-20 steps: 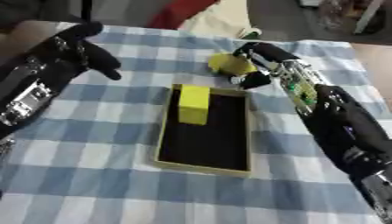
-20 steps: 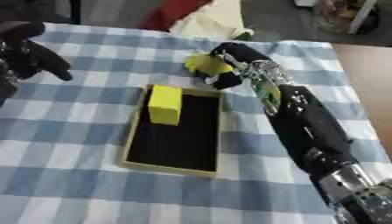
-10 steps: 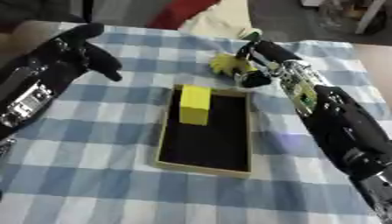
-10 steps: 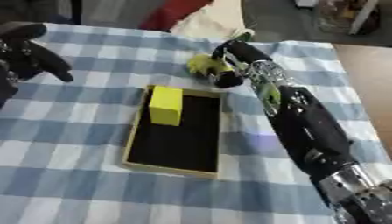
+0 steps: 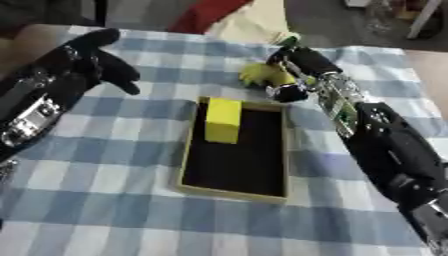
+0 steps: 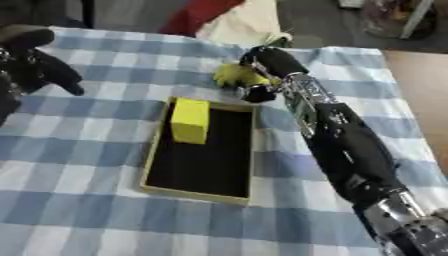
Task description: Pick up objects on the table and place them in the box.
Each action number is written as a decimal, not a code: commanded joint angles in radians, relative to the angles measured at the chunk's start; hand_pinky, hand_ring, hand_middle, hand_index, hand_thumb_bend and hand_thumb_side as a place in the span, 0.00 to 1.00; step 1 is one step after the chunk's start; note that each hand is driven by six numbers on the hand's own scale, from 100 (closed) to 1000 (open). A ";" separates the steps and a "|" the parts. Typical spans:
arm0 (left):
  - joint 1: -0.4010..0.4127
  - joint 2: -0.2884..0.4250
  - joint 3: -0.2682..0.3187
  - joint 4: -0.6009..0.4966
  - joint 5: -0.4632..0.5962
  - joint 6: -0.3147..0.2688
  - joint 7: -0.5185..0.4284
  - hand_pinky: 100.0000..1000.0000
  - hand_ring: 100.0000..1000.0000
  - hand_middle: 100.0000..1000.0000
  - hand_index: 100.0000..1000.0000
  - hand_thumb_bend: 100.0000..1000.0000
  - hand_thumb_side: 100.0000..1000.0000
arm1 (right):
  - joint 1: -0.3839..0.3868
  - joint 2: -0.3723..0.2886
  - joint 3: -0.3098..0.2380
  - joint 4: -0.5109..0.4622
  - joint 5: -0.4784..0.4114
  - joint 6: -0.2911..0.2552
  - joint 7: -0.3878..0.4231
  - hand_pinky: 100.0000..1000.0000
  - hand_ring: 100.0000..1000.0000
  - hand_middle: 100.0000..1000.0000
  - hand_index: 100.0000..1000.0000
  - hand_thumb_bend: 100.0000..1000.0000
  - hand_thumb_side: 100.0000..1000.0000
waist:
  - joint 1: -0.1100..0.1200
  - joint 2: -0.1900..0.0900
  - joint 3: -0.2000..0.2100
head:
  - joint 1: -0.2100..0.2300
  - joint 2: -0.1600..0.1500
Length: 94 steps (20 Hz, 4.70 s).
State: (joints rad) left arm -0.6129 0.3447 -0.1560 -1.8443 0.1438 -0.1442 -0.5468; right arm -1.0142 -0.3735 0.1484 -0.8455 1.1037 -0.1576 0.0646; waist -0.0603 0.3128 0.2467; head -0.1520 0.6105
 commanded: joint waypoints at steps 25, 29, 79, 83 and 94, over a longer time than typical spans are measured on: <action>-0.004 0.008 0.011 -0.012 0.006 0.000 -0.005 0.86 0.67 0.67 1.00 0.00 0.84 | -0.015 -0.012 0.001 -0.043 0.083 0.006 -0.198 0.72 0.52 0.15 0.36 0.00 0.06 | 0.009 -0.015 -0.003 | 0.003 -0.009; -0.002 0.010 0.015 -0.011 0.007 0.000 -0.001 0.86 0.67 0.67 1.00 0.00 0.84 | -0.014 -0.023 0.024 -0.098 0.067 0.004 -0.206 0.71 0.52 0.13 0.35 0.00 0.04 | 0.011 -0.016 -0.008 | 0.004 -0.008; 0.045 0.025 0.061 0.034 -0.002 0.009 0.021 0.87 0.67 0.67 1.00 0.01 0.87 | 0.234 -0.105 0.365 -0.727 -0.521 0.049 0.263 0.78 0.61 0.35 0.66 0.00 0.49 | 0.020 -0.027 -0.076 | 0.034 0.017; 0.047 0.026 0.062 0.029 -0.001 0.007 0.018 0.87 0.67 0.67 1.00 0.01 0.86 | 0.238 -0.108 0.362 -0.728 -0.514 0.059 0.312 0.80 0.68 0.51 0.82 0.00 0.59 | 0.021 -0.028 -0.078 | 0.034 0.019; 0.052 0.026 0.067 0.025 0.001 0.009 0.021 0.87 0.67 0.67 1.00 0.01 0.86 | 0.251 -0.147 0.327 -0.818 -0.501 0.114 0.419 0.85 0.78 0.83 0.94 0.12 0.80 | 0.024 -0.029 -0.086 | 0.035 0.020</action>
State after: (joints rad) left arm -0.5533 0.3572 -0.1005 -1.7977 0.1407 -0.1347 -0.5256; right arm -0.7521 -0.4943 0.4917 -1.6324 0.5982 -0.0469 0.4747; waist -0.0398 0.3046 0.1608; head -0.1170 0.6245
